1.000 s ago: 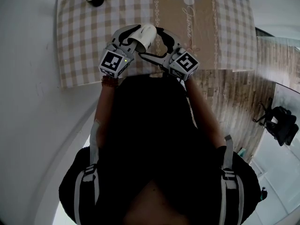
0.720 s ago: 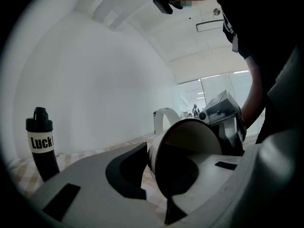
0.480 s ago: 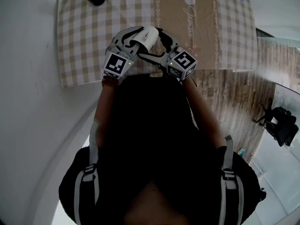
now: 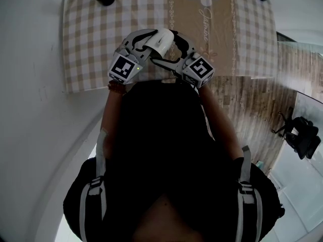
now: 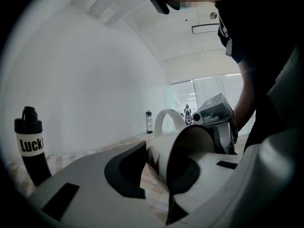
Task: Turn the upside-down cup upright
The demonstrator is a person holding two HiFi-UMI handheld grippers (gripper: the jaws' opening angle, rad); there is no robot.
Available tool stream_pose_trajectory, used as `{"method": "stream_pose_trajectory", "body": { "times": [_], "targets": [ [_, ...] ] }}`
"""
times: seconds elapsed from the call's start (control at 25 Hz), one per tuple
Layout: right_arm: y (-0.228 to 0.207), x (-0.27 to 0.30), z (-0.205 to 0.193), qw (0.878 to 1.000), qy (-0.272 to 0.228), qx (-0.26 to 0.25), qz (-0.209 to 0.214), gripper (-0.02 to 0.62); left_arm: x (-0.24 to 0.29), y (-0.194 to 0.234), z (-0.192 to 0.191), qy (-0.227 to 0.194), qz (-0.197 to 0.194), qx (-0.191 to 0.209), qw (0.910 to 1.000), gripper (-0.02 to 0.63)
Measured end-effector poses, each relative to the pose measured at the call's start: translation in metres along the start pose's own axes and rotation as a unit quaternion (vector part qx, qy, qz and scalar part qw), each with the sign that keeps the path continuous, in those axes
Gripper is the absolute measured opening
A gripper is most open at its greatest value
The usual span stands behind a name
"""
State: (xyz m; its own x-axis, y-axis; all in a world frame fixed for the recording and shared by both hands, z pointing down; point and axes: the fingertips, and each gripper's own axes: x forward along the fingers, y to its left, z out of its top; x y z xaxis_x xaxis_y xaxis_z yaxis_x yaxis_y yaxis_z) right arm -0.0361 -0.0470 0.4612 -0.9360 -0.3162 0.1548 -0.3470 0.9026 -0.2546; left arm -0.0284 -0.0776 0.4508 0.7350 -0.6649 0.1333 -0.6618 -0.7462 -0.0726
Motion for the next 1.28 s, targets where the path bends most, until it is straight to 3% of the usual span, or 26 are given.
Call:
{"method": "stream_pose_trajectory", "body": {
  "times": [0.24,0.52,0.76,0.92,1.08,1.28],
  "targets": [
    [-0.005,-0.001,-0.015,1.0,0.017,0.013,-0.008,0.505,0.004,-0.007,-0.012,0.049,-0.036,0.009,0.9981,0.101],
    [-0.009,0.003,-0.023,0.999,0.025,0.026,-0.009,0.505,0.001,-0.011,-0.024,0.05,-0.058,-0.041,0.9962,0.144],
    [-0.026,-0.005,-0.022,0.999,0.027,0.017,-0.031,0.505,-0.012,-0.013,-0.036,0.076,-0.084,-0.044,0.9926,0.15],
    [-0.036,-0.01,-0.02,0.999,0.026,0.007,-0.047,0.505,-0.024,-0.009,-0.032,0.07,-0.076,-0.055,0.9931,0.146],
    [-0.042,-0.009,-0.022,0.997,0.032,-0.016,-0.068,0.505,-0.039,0.01,-0.009,0.038,-0.034,-0.083,0.9952,0.146],
    [-0.045,-0.007,-0.023,0.993,0.04,-0.051,-0.099,0.505,-0.016,0.005,0.019,0.035,-0.018,-0.078,0.9962,0.146]
  ]
}}
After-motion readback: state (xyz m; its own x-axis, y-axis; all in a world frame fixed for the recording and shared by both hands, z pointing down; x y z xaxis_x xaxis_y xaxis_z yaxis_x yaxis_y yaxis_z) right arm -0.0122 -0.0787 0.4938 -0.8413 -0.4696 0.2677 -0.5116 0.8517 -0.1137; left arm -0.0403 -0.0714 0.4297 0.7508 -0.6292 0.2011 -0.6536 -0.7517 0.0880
